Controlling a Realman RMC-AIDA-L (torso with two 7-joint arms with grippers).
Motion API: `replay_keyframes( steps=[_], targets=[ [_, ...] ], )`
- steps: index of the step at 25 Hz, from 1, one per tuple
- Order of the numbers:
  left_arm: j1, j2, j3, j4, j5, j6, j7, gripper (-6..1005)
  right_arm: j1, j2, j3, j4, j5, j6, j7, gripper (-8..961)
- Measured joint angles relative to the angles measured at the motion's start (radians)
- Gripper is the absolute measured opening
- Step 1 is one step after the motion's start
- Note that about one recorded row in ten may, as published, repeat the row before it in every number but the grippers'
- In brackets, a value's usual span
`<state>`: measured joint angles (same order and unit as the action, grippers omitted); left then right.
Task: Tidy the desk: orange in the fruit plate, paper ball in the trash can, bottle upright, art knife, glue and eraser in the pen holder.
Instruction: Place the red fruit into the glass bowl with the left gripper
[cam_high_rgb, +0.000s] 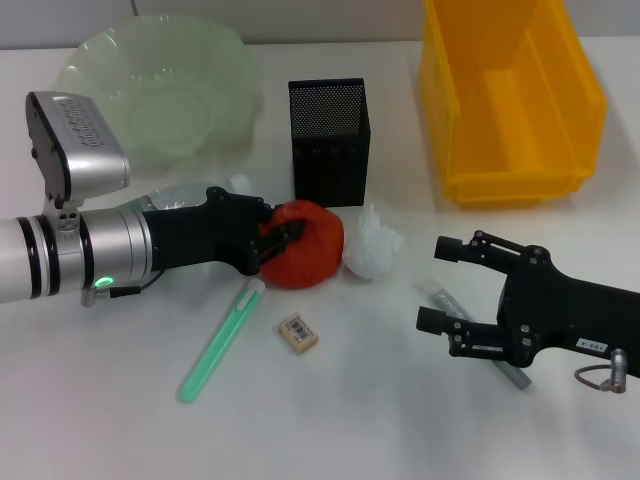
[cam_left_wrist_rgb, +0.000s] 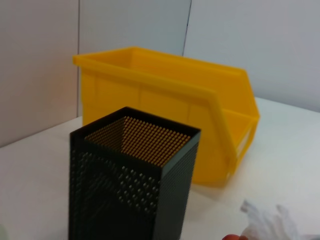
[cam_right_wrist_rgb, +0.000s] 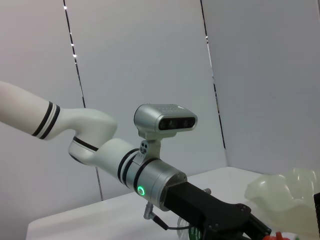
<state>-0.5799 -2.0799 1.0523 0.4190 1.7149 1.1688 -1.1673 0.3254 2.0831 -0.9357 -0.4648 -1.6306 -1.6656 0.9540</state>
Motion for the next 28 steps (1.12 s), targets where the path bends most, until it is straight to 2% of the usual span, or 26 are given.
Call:
replay_keyframes(
  steps=[6,14,20,22,28],
  targets=[
    [0.009,0.003,-0.009,0.045,-0.018,0.08,-0.059,217,0.003,0.0,0.0,0.0,0.0,0.001,0.0,846],
    [0.09,0.008,-0.008,0.248,-0.101,0.164,-0.176,123,0.016,0.001,0.0,0.037,0.034,0.003,-0.007,845],
    [0.123,0.01,-0.018,0.374,-0.115,0.162,-0.227,87,0.02,0.002,0.0,0.048,0.038,0.003,-0.025,846],
    [0.127,0.009,-0.062,0.406,-0.118,0.143,-0.232,79,0.024,0.002,0.0,0.052,0.043,0.003,-0.025,846],
    [0.122,0.008,-0.122,0.375,-0.19,0.026,-0.23,58,0.035,0.001,-0.003,0.064,0.048,-0.003,-0.027,845]
  ],
)
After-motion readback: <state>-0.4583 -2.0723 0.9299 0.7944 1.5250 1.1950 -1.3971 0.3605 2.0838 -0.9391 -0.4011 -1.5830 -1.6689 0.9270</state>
